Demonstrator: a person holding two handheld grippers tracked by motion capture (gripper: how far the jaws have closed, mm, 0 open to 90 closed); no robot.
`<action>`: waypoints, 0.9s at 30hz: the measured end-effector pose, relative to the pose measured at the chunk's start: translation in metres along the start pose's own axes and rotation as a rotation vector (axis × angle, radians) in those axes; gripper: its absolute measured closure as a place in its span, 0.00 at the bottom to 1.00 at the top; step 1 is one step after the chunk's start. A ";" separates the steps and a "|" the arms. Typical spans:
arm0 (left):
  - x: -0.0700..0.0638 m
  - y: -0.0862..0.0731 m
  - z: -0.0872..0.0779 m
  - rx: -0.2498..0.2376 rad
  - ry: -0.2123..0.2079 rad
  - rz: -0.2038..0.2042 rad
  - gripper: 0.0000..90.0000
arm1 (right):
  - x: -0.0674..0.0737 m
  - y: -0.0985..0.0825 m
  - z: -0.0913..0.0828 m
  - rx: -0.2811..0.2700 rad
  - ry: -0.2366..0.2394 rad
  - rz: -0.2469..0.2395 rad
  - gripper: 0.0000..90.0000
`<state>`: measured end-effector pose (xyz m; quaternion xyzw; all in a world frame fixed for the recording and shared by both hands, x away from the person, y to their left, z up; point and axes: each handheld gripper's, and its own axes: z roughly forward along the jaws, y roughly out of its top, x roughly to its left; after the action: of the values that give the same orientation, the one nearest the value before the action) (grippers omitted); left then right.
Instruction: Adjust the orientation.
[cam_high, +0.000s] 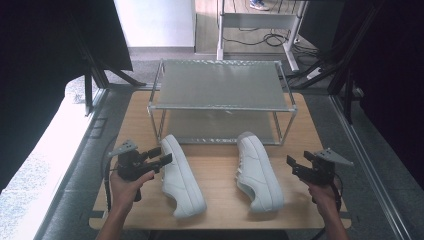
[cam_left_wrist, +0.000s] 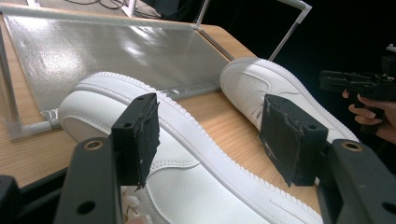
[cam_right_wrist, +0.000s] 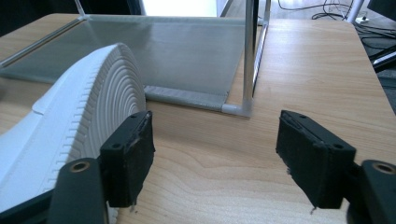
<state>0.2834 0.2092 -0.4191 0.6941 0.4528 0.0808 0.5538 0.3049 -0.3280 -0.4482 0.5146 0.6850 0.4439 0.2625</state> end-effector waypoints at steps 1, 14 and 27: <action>0.000 0.000 0.000 0.000 0.000 0.000 0.42 | 0.000 0.000 0.000 0.000 0.000 0.000 0.32; 0.000 0.000 -0.005 -0.019 0.012 -0.009 0.41 | 0.000 -0.001 -0.001 0.006 0.040 0.004 0.55; 0.003 -0.002 -0.003 -0.004 0.023 -0.020 0.41 | 0.000 -0.001 -0.002 0.006 0.057 0.001 0.61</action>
<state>0.2820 0.2137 -0.4212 0.6875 0.4660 0.0843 0.5506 0.3025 -0.3288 -0.4482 0.5029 0.6934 0.4563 0.2410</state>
